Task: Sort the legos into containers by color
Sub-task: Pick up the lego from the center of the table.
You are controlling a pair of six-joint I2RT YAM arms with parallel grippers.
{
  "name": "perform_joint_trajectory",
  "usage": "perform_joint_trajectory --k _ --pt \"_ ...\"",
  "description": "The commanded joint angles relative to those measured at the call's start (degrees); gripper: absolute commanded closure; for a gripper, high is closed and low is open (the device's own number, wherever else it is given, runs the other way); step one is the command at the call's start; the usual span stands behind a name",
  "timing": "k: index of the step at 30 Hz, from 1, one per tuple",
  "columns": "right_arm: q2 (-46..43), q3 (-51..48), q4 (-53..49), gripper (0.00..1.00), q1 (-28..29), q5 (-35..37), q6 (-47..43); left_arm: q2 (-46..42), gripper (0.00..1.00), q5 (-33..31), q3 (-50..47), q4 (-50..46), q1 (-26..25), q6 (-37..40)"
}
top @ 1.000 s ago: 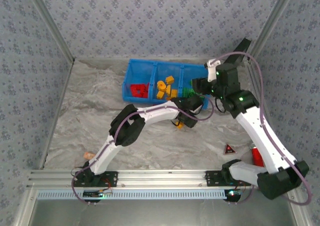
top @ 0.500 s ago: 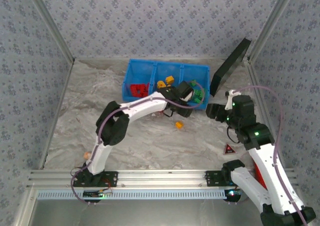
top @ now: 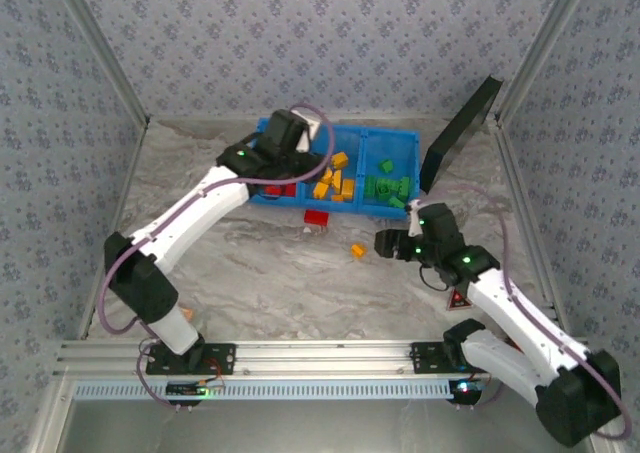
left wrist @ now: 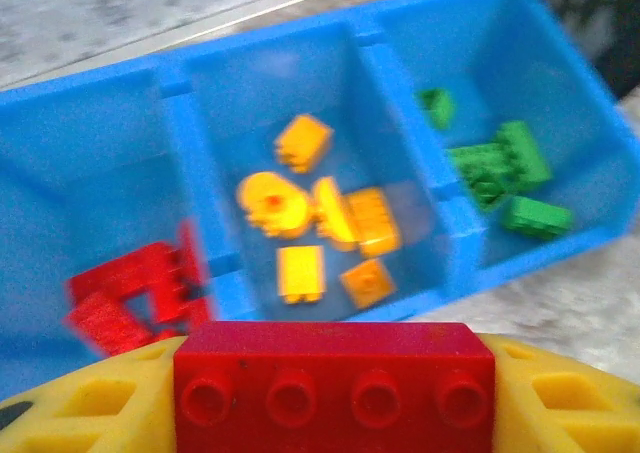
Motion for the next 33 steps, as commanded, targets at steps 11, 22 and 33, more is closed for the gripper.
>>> perform_joint_trajectory --k 11,22,33 --pt "20.66 7.27 4.75 0.22 12.43 13.87 -10.37 -1.12 0.5 2.91 -1.76 0.21 13.21 2.28" --pt "31.22 10.23 8.86 0.25 12.79 10.08 -14.57 11.94 0.48 4.54 9.29 -0.99 17.33 2.86" --pt "39.49 12.81 9.26 0.27 13.02 10.6 -15.63 24.41 0.46 8.35 17.61 -1.6 17.35 1.84"
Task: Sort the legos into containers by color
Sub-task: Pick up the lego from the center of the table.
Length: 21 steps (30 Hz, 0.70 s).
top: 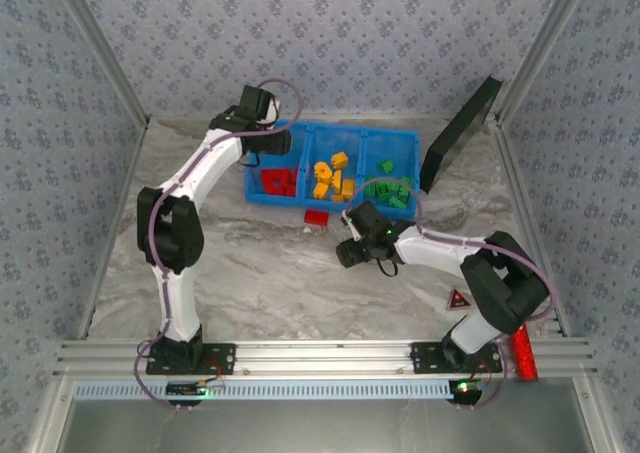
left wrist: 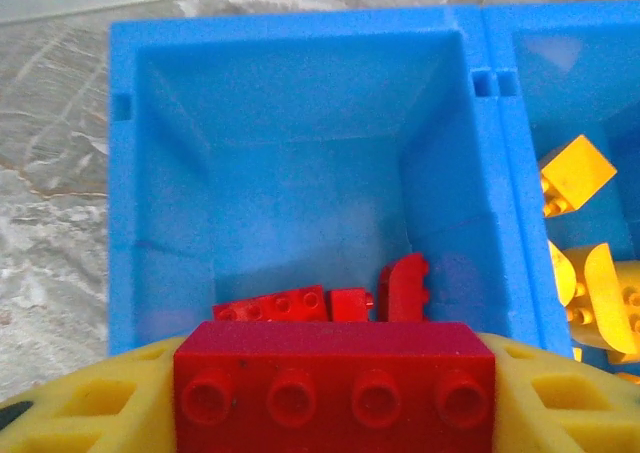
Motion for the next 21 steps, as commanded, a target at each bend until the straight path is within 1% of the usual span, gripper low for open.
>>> perform_joint_trajectory --k 1,5,8,17,19,21 --pt "2.09 2.2 -0.48 0.27 0.4 0.57 -1.45 2.69 0.46 2.23 4.28 -0.94 0.01 -0.04" --pt "4.35 3.0 -0.99 0.28 0.39 1.31 -1.99 5.65 0.46 2.33 6.68 -1.31 0.01 0.21" --pt "5.74 4.06 -1.38 0.34 0.32 1.37 -2.45 7.9 0.46 3.11 8.04 -1.33 0.01 0.14" --pt "8.9 7.24 -2.47 0.55 0.12 0.16 -3.67 13.4 0.46 3.57 11.55 -3.64 0.01 -0.3" --pt "8.97 7.47 -2.66 0.62 0.16 -0.08 -3.84 14.22 0.43 3.4 12.18 -3.95 0.01 -0.3" --pt "8.57 7.79 -2.94 0.65 0.14 -0.39 -3.96 14.81 0.41 3.43 12.7 -4.21 0.01 -0.24"
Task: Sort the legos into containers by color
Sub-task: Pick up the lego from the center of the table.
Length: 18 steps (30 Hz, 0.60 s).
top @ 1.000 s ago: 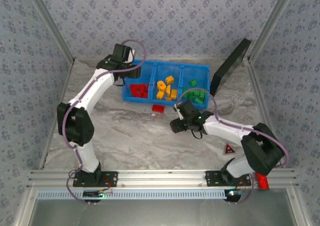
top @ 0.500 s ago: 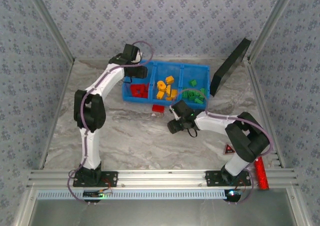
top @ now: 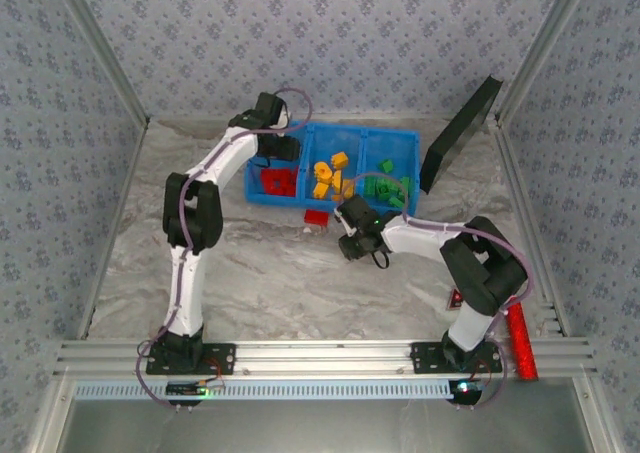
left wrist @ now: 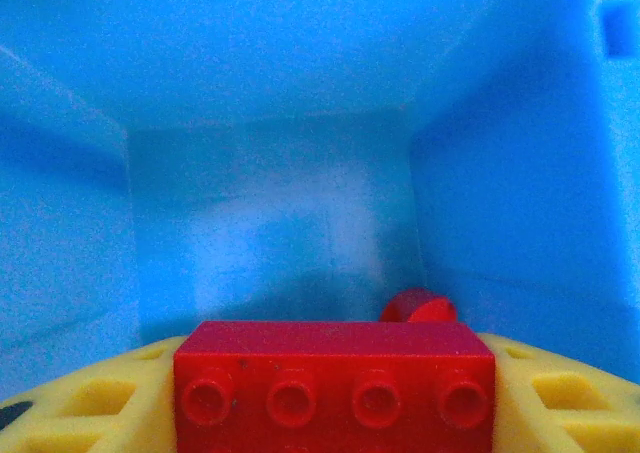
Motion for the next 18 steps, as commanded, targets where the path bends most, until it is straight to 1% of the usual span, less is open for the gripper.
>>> perform_joint_trajectory --k 1,7,12,18 --pt "0.96 1.59 -0.09 0.66 0.19 -2.73 -0.88 1.28 0.39 0.51 3.42 -1.94 0.01 -0.26" --pt "-2.87 7.48 -6.37 0.7 0.24 -3.16 -3.6 0.41 0.26 0.15 3.36 -1.84 0.01 -0.44" --pt "-5.03 13.91 -10.04 0.71 -0.31 -1.86 -5.69 -1.03 0.17 0.2 3.05 -1.76 0.08 -0.35" --pt "-3.17 24.0 -11.26 0.72 -3.12 -0.4 -9.94 -3.46 0.15 1.33 2.59 -1.4 0.16 -0.08"
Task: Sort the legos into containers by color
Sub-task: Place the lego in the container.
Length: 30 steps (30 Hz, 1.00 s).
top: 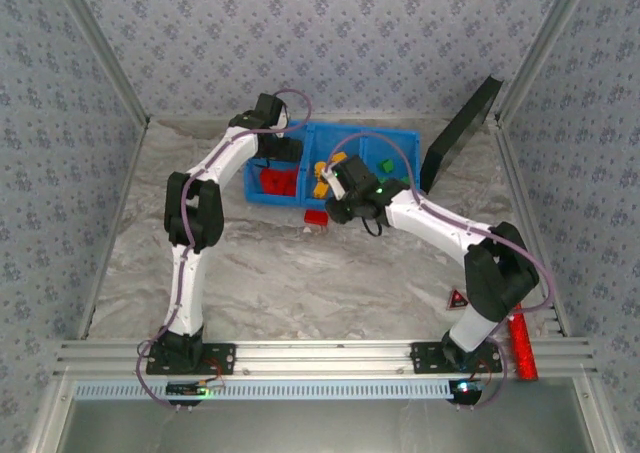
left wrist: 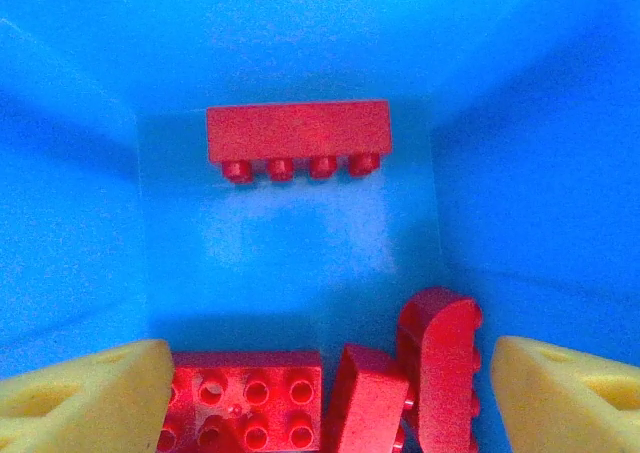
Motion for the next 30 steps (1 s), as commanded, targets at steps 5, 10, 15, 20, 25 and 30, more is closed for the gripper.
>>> perform_joint_trajectory --k 5,10,15,20,25,30 --pt "4.14 10.97 -1.19 0.72 -4.25 1.05 -5.75 -9.26 0.15 5.39 -1.59 3.11 0.17 0.05" --pt "8.97 15.29 0.75 0.72 -6.32 -0.05 -6.28 -14.37 0.13 8.29 -2.71 3.88 0.34 0.68" --pt "13.78 18.85 1.78 0.72 -7.18 -0.59 -6.12 -18.43 0.12 10.1 -2.86 4.06 0.43 0.97" --pt "18.78 22.86 2.4 0.72 -8.1 -0.67 -6.09 -24.46 0.12 10.55 -8.32 3.89 0.43 0.89" --pt "24.39 27.91 1.92 0.71 -9.28 -1.12 -6.13 -36.35 0.13 8.72 -23.79 7.27 0.2 -1.05" --pt "29.51 32.47 0.73 0.68 -10.4 -1.63 -5.56 -48.76 0.14 5.61 -41.03 8.99 -2.22 -4.2"
